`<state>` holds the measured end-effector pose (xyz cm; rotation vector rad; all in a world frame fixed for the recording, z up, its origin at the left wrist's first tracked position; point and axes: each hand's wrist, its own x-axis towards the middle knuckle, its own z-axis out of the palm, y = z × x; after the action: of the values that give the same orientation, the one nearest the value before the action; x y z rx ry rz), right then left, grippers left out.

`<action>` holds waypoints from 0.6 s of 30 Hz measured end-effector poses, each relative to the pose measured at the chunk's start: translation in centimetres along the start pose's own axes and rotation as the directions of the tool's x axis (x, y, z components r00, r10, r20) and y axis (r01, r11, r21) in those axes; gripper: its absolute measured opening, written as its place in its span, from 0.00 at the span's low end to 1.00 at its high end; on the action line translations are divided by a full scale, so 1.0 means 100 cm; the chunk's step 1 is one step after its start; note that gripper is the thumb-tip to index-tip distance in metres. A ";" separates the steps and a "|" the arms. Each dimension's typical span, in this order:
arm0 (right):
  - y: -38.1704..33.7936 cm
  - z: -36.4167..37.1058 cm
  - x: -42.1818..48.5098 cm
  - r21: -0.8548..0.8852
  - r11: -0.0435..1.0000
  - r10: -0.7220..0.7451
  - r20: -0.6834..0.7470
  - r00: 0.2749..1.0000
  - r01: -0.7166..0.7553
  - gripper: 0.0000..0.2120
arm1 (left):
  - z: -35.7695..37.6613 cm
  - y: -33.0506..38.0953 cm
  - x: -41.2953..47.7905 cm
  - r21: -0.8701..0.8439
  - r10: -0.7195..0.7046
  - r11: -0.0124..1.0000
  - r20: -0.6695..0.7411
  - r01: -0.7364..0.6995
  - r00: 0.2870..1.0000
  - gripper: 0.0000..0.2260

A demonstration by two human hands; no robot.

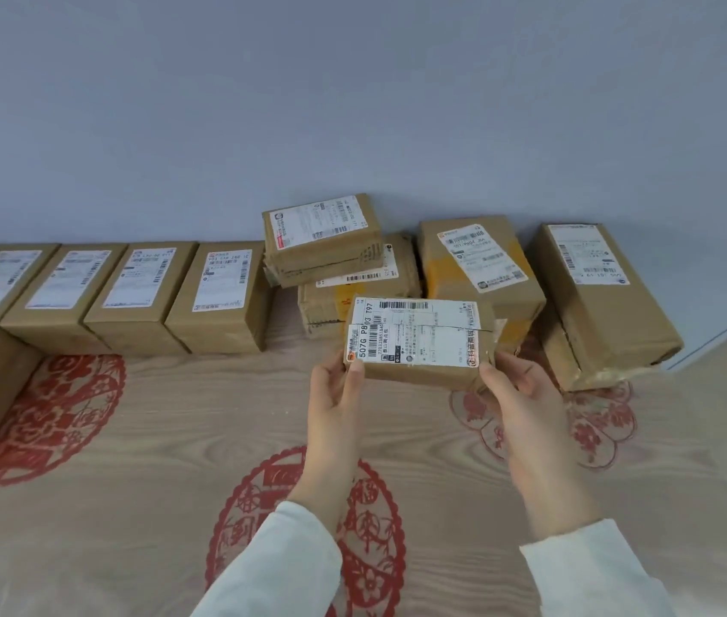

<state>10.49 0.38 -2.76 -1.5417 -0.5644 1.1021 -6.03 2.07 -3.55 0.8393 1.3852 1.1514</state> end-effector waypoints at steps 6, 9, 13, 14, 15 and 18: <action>0.043 0.003 -0.057 -0.035 0.995 0.094 0.167 0.981 -0.090 0.31 | -0.061 -0.024 -0.039 0.077 -0.024 0.997 -0.009 0.025 1.000 0.09; 0.059 0.008 -0.069 -0.063 0.993 0.117 0.265 0.957 -0.104 0.37 | -0.078 -0.042 -0.043 0.070 0.003 0.998 -0.063 0.001 0.998 0.09; 0.083 0.012 -0.064 0.014 0.997 0.063 0.327 0.943 -0.071 0.43 | -0.080 -0.066 -0.037 0.007 0.112 0.994 -0.033 -0.112 0.993 0.29; 0.087 0.014 -0.063 0.042 0.998 0.035 0.333 0.942 -0.052 0.44 | -0.078 -0.072 -0.037 0.004 0.131 0.991 -0.006 -0.131 0.991 0.34; 0.091 0.016 -0.062 0.066 0.997 0.007 0.334 0.943 -0.031 0.44 | -0.076 -0.078 -0.038 -0.005 0.145 0.989 0.024 -0.144 0.989 0.36; 0.104 0.024 -0.059 0.114 0.992 -0.081 0.323 0.943 0.046 0.40 | -0.069 -0.097 -0.034 -0.035 0.147 0.989 0.107 -0.144 0.983 0.39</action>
<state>3.63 -6.20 -10.35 -1.2475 -0.7632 1.3276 -11.11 -5.12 -12.27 0.9830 1.2323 1.2141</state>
